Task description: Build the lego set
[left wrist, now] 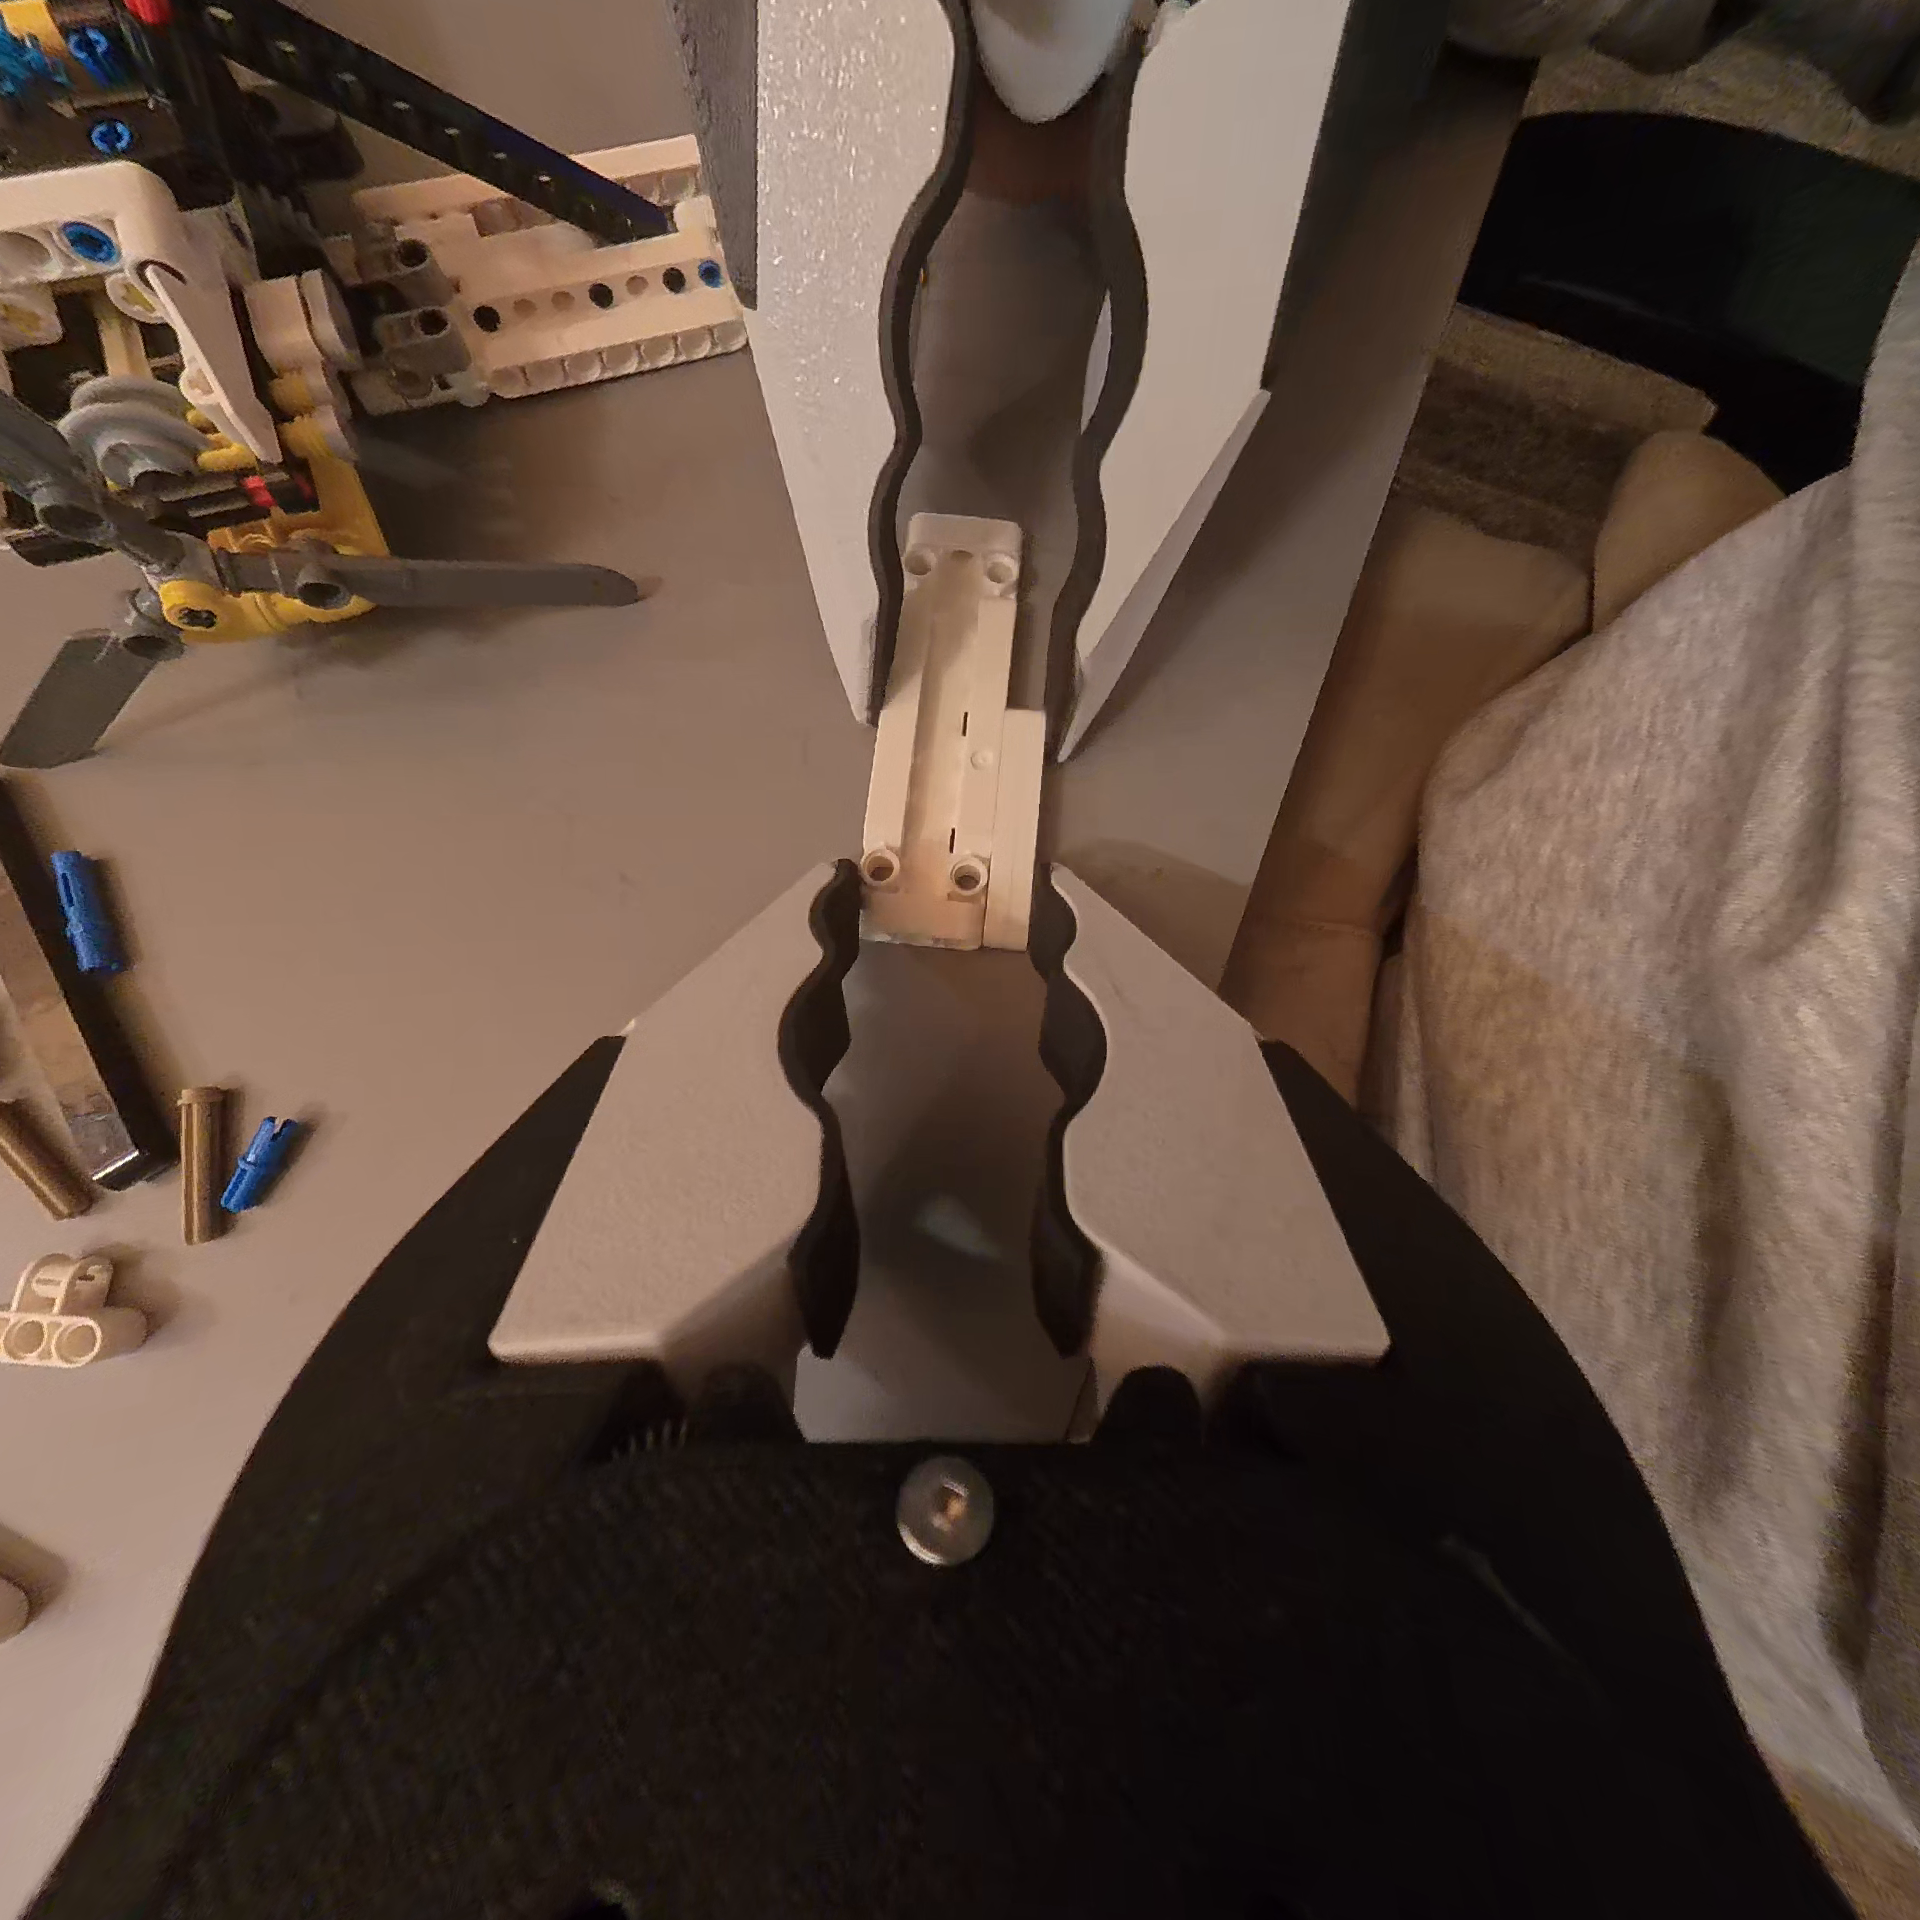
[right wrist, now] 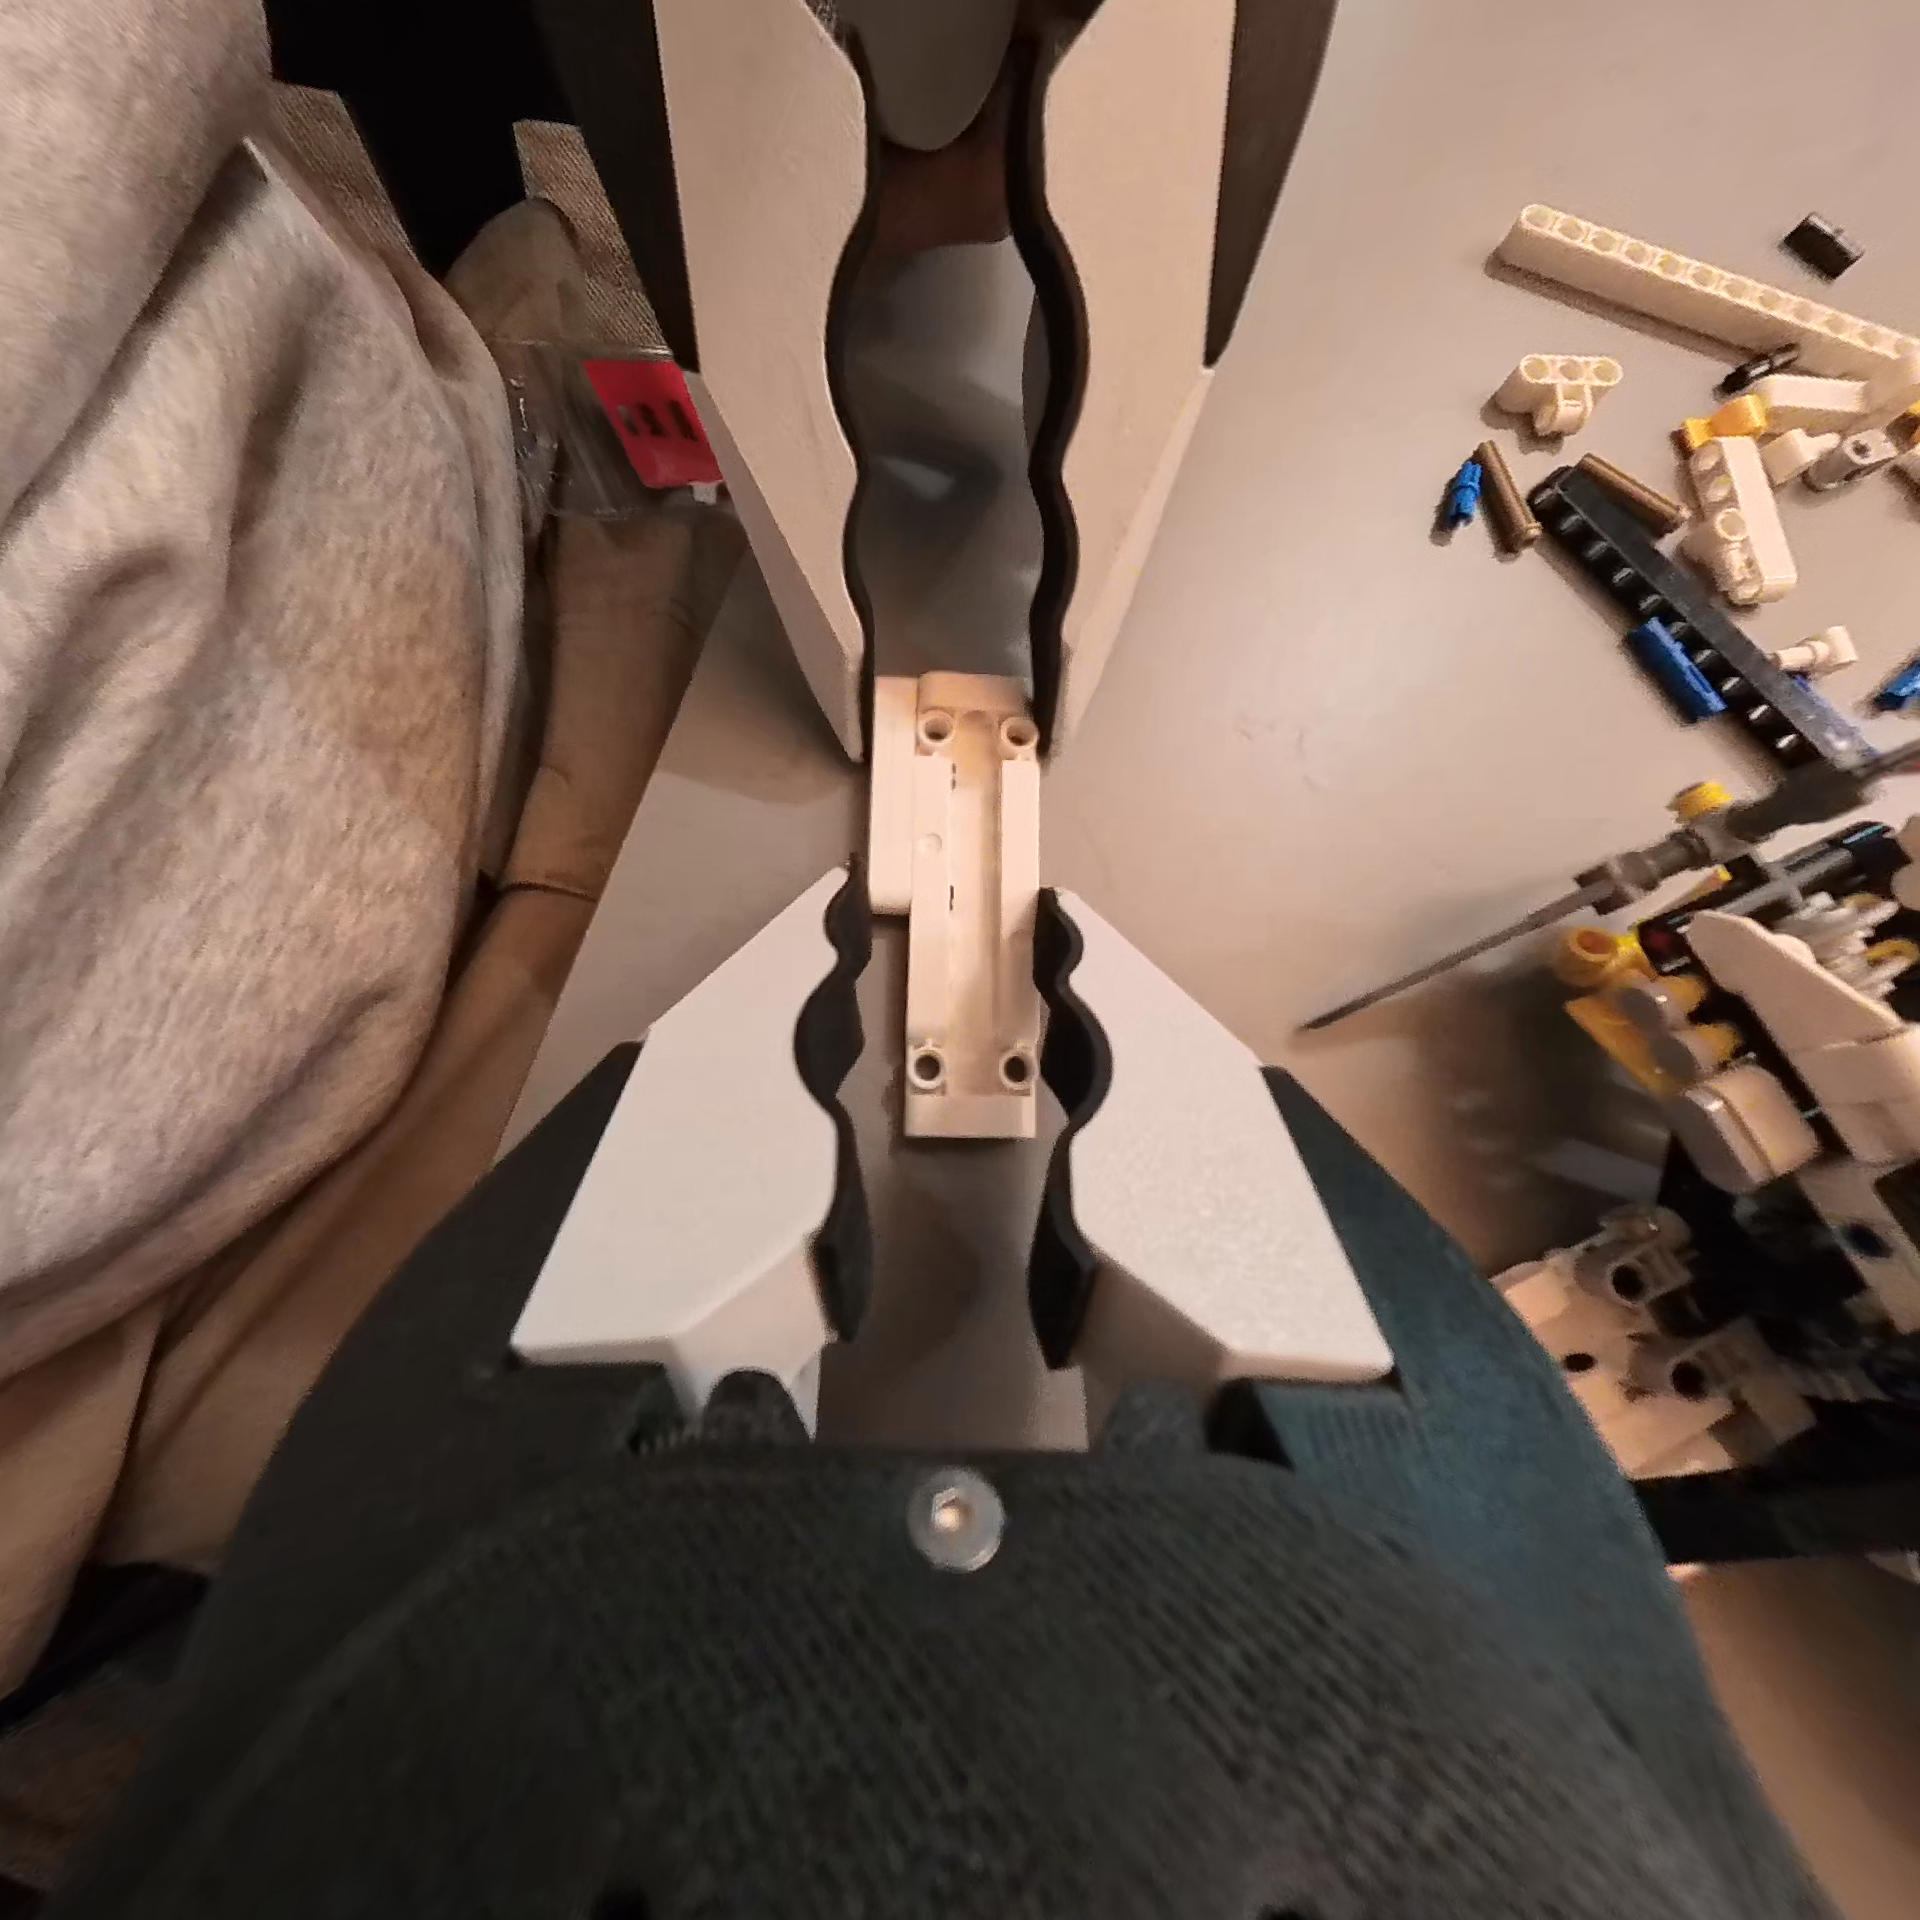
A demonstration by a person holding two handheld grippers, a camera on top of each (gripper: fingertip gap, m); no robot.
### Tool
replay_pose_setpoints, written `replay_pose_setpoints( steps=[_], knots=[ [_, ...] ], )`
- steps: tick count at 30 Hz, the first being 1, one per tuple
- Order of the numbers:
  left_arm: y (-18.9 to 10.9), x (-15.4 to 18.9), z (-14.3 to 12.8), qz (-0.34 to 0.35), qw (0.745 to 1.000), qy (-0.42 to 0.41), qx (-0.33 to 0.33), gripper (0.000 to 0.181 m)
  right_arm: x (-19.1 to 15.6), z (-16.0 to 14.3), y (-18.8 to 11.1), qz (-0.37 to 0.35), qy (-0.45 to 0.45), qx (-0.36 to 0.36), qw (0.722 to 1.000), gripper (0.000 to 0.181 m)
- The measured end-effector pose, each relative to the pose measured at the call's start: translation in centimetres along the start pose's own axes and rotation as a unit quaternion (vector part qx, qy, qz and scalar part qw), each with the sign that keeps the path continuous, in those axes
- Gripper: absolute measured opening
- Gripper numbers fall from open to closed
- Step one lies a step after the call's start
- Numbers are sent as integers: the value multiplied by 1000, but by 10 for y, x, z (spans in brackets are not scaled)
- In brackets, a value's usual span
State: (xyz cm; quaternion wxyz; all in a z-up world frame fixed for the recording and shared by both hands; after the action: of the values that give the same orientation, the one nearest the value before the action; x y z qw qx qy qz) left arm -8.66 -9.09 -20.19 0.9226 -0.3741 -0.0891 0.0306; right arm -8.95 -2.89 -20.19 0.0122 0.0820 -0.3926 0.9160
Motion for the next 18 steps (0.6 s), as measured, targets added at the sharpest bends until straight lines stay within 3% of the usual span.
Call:
replay_pose_setpoints(
  steps=[4,18],
  knots=[
    [5,7,2,4,1000,18,-3,44,-2,3,2,-4,-1,-9,1000,31],
    [4,8,3,12,999,36,-3,34,-5,3,0,0,22,20,1000,32]
  ],
)
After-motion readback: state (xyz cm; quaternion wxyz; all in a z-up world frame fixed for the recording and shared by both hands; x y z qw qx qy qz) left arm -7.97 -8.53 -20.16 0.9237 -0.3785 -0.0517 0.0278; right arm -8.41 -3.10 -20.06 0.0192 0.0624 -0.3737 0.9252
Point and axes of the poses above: each gripper's, where its closed fingertips meet, y out along the fingers, z out of its top, x = y × z across the jaws, the point moved 3 cm from there along -y, back along the fingers, and after that the axes turned 9 degrees about -y, right-handed, at the moved point
